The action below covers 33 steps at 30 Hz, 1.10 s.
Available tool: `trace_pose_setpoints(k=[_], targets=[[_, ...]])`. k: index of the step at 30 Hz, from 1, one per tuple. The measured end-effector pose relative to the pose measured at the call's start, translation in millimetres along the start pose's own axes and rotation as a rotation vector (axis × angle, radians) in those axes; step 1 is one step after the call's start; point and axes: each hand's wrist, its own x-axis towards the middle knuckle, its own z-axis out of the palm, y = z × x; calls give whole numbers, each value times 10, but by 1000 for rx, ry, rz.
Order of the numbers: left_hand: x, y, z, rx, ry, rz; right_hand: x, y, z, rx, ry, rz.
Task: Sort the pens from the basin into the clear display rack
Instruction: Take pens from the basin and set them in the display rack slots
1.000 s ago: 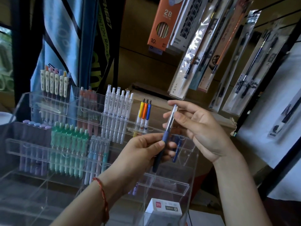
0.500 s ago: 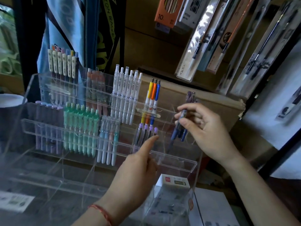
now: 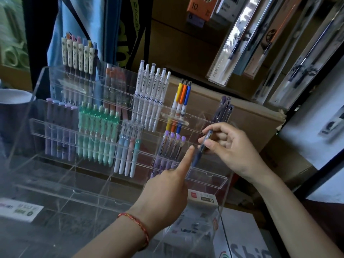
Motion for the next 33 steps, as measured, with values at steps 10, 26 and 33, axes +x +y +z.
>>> trace_pose_setpoints(k=[10,26,33], targets=[[-28,-56,26,-194,30,45,-23,-54,51,-483,-161,129],[-3686,-2496,-450,-162,331,-1366,-1624,-572,3938,115,-1214,129],[-4465,-2492,26,233,6,-821,-1927,-253,4437,-174,-1010,157]])
